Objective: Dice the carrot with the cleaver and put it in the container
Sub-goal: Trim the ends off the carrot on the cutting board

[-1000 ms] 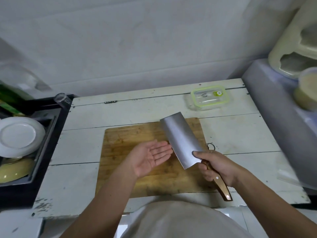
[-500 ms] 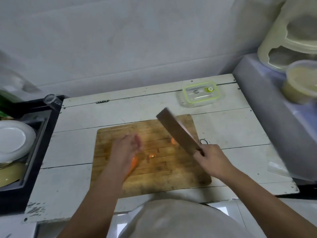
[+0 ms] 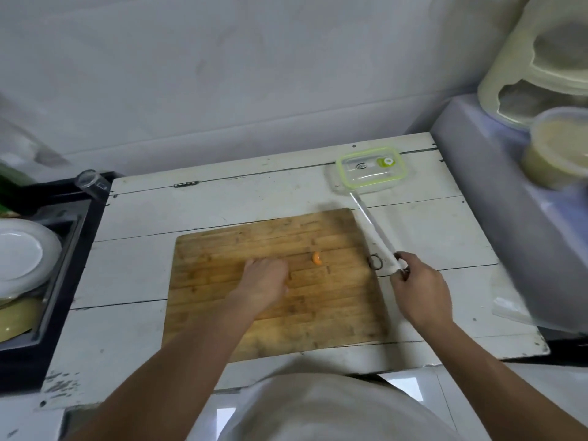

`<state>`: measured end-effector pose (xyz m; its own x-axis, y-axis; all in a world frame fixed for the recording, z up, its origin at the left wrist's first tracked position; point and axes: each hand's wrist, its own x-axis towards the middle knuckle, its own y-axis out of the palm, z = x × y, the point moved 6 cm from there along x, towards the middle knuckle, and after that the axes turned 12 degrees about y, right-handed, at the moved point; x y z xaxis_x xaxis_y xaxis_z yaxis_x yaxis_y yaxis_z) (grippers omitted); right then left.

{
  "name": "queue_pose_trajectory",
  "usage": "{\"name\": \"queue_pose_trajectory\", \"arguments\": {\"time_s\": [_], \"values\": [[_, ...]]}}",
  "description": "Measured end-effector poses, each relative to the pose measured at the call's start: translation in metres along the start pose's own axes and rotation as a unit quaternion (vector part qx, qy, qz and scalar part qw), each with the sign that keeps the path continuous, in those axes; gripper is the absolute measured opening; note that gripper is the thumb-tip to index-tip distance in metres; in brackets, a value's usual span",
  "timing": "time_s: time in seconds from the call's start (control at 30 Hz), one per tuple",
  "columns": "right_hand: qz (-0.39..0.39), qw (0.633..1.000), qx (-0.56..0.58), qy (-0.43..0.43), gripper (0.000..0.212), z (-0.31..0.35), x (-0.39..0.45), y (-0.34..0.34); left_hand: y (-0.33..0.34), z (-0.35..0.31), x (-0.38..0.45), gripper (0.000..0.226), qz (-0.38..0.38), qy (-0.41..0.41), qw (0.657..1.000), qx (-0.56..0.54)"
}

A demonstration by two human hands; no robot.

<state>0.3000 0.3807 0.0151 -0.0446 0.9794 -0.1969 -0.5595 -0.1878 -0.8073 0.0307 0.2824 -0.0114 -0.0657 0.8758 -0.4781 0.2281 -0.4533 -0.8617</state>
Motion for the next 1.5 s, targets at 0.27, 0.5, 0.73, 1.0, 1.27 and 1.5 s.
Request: {"name": "queue_pose_trajectory", "arguments": {"time_s": [0.27, 0.5, 0.73, 1.0, 1.27, 1.5], "values": [[-0.009, 0.999, 0.017, 0.041, 0.039, -0.023, -0.001, -0.018, -0.035, -0.029, 0.044, 0.016, -0.207, 0.078, 0.971, -0.093], [0.019, 0.999, 0.002, 0.039, 0.04, -0.021, -0.011, -0.013, -0.014, -0.029, 0.073, 0.023, -0.045, 0.222, 0.974, 0.018], [0.044, 0.999, -0.009, 0.0, 0.039, 0.015, -0.018, 0.007, -0.025, -0.036, 0.057, 0.019, -0.039, 0.298, 0.922, 0.243], [0.067, 0.997, -0.039, -0.02, 0.037, 0.066, -0.034, 0.049, -0.06, 0.093, 0.017, 0.004, -0.171, 0.232, 0.945, 0.156], [0.116, 0.988, -0.088, -0.043, 0.04, 0.109, -0.061, 0.087, -0.028, 0.192, -0.024, 0.025, -0.056, 0.227, 0.941, 0.246], [0.114, 0.993, -0.031, -0.028, 0.041, 0.109, -0.071, 0.094, -0.063, 0.206, -0.04, 0.025, -0.121, 0.27, 0.94, 0.171]]}}
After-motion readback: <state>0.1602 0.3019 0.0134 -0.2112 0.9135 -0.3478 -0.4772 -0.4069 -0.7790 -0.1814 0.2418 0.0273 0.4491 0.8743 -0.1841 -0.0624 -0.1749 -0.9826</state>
